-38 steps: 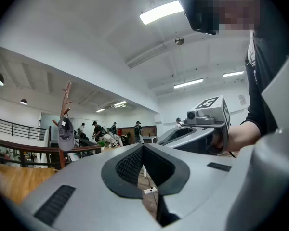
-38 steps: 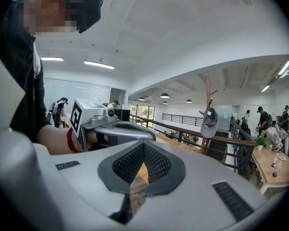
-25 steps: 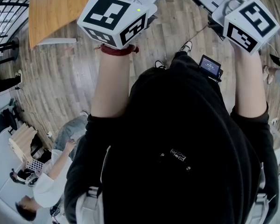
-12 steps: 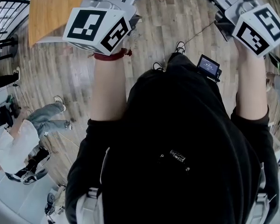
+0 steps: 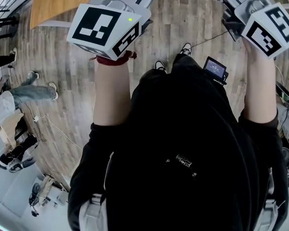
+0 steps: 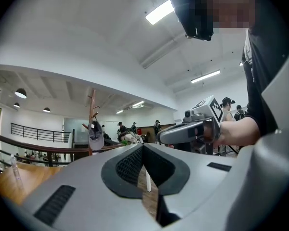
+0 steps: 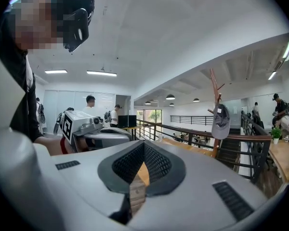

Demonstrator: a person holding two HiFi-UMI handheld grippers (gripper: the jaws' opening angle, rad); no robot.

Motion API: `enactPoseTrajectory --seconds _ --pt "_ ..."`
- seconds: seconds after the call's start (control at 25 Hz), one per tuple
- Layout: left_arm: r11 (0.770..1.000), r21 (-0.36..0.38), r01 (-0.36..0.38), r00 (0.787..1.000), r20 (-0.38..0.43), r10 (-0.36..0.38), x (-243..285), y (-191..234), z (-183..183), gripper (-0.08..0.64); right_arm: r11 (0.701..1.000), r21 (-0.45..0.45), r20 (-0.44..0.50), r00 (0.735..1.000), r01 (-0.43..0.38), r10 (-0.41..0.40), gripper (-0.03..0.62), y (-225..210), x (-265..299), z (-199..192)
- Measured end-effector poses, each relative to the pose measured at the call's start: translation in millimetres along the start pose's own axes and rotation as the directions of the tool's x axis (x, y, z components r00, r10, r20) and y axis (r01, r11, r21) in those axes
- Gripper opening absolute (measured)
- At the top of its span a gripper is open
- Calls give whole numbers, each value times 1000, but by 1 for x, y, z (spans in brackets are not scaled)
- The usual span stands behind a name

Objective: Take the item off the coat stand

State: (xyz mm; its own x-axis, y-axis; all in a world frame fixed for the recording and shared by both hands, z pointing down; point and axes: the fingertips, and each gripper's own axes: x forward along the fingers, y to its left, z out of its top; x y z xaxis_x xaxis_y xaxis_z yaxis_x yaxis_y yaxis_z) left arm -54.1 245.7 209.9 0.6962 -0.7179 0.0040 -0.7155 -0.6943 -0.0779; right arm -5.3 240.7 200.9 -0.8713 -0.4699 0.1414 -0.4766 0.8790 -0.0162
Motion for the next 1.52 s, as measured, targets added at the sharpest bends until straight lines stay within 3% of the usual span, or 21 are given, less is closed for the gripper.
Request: enactPoseTrajectory --seconds 0.28,0.8,1.0,1.24,1.52 --pt "996 -55 -66 998 -6 65 16 28 -10 5 999 22 -9 999 -45 45 15 -28 16 -7" --pt "997 -66 26 1000 10 -25 163 34 -5 5 1000 14 -12 1000 -13 13 15 -155 -17 7" --pt "998 -42 42 999 -21 -43 216 23 -10 5 999 34 0 1000 5 -5 15 -200 -38 2" --pt "999 -49 -7 1000 -26 6 258 24 -3 5 998 51 12 1000 26 -27 15 -233 -65 -1" --pt "998 -62 33 999 -37 -35 300 -2 7 5 995 79 34 997 64 -66 15 -264 -98 2"
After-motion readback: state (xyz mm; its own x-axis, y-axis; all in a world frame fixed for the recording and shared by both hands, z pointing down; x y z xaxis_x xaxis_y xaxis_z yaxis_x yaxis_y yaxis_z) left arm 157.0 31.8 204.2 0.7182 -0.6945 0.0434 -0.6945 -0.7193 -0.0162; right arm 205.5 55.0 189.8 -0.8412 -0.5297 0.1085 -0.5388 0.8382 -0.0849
